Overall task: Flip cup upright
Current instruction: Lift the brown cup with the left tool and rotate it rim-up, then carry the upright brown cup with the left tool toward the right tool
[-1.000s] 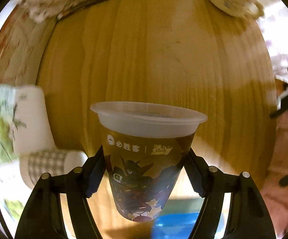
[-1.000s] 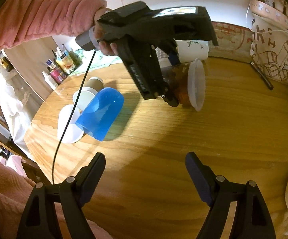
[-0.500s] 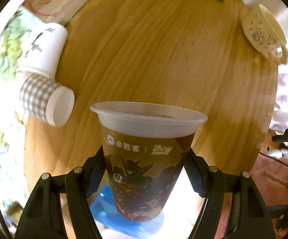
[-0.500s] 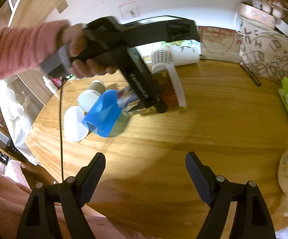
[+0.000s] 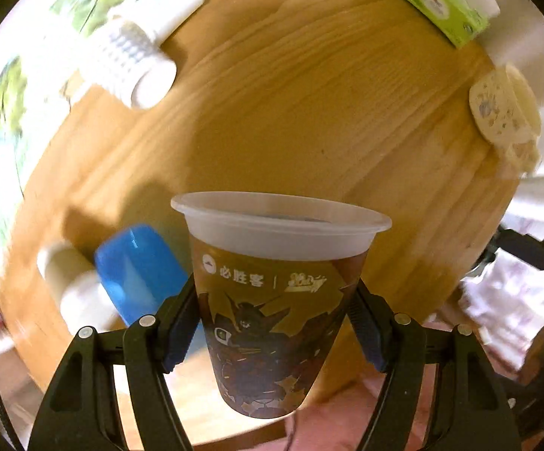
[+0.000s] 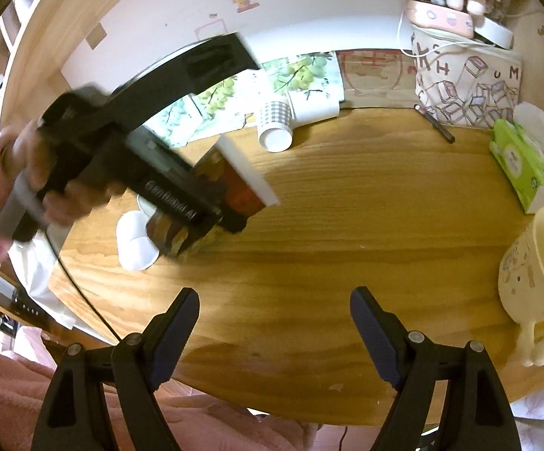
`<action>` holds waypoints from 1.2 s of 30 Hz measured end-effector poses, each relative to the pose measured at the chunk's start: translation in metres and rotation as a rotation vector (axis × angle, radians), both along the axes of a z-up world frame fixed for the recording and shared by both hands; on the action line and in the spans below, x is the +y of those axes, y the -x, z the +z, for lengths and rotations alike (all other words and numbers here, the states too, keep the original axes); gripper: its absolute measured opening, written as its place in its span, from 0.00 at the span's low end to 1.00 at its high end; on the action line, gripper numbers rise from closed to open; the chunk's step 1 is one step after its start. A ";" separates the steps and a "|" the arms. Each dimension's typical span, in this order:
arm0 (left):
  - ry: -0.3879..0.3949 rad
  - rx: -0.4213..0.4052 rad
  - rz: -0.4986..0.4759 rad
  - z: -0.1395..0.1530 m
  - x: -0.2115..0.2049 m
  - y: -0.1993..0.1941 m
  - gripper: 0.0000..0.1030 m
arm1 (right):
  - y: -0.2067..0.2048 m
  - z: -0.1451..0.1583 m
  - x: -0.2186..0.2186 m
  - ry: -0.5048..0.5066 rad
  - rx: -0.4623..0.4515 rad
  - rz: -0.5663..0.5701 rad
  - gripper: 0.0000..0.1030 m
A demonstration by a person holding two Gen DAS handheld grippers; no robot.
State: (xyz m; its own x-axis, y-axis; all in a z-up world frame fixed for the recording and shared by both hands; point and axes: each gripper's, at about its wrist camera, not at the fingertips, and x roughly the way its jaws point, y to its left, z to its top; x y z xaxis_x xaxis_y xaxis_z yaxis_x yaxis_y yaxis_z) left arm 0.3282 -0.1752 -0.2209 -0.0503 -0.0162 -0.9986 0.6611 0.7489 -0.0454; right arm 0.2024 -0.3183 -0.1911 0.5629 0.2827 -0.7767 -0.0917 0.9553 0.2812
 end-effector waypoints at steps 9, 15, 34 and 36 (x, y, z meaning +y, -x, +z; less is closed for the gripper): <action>0.118 0.026 0.227 0.016 0.040 -0.005 0.73 | -0.007 0.003 -0.010 -0.073 0.034 -0.032 0.81; 0.151 0.040 0.339 0.008 0.052 0.005 0.73 | -0.017 0.003 -0.016 -0.145 0.077 -0.037 0.81; 0.211 0.132 0.528 -0.014 0.085 0.047 0.73 | -0.046 -0.018 -0.001 -0.237 0.235 0.061 0.81; 0.213 0.139 0.530 -0.017 0.085 0.048 0.73 | -0.050 -0.018 0.001 -0.234 0.238 0.071 0.81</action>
State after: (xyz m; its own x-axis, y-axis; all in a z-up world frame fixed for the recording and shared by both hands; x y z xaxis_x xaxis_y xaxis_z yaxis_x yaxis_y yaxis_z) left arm 0.2801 -0.0900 -0.2376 -0.1109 -0.2748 -0.9551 0.1757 0.9405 -0.2910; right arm 0.2528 -0.3171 -0.2088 0.3456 0.5006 -0.7937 -0.0613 0.8560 0.5133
